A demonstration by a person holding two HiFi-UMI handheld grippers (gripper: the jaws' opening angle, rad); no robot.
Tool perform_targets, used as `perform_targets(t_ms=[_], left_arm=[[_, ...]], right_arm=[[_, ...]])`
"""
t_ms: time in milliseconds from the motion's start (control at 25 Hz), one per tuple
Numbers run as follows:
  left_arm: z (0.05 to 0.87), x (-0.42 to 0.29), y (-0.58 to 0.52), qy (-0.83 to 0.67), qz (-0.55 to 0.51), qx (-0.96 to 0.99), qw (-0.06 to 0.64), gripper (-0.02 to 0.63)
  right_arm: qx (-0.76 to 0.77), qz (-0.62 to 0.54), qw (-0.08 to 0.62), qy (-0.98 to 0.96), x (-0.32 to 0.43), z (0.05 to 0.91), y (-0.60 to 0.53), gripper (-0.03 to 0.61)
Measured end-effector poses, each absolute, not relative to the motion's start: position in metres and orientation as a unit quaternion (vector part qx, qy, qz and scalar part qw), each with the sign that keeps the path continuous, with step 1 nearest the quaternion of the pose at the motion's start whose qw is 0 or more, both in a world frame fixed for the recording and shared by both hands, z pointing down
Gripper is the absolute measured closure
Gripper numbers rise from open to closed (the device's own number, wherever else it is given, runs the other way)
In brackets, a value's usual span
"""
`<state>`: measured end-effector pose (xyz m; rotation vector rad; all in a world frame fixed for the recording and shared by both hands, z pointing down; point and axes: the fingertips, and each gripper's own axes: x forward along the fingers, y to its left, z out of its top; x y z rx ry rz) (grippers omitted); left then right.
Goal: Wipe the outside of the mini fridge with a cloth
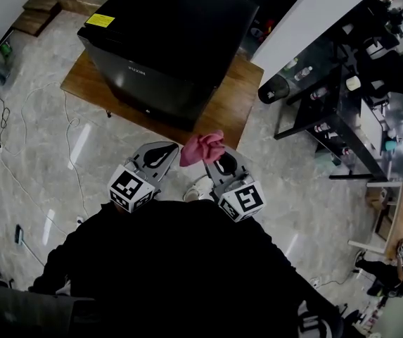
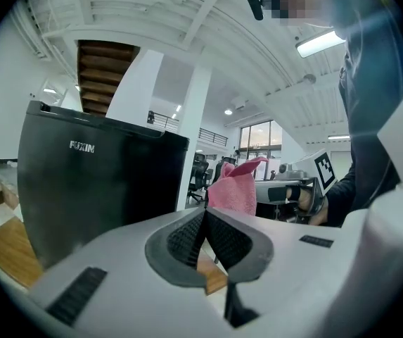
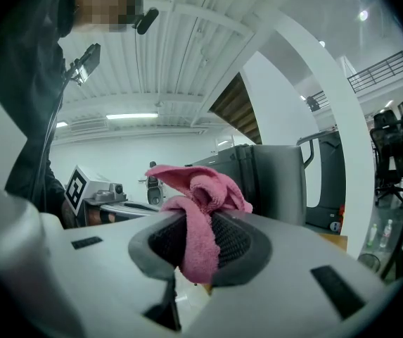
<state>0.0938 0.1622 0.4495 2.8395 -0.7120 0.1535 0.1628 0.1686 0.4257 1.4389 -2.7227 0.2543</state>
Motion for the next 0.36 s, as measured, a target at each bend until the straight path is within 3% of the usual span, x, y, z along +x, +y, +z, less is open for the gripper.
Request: perform_targets(t_ms=[360], left_arm=[[0.4513, 0.0878, 0.1536, -0.250, 0.051, 0.961, 0.106, 0.607]], right_arm=[[0.467, 0.082, 0.028, -0.880, 0.1597, 0.4276, 0.1607, 0.508]])
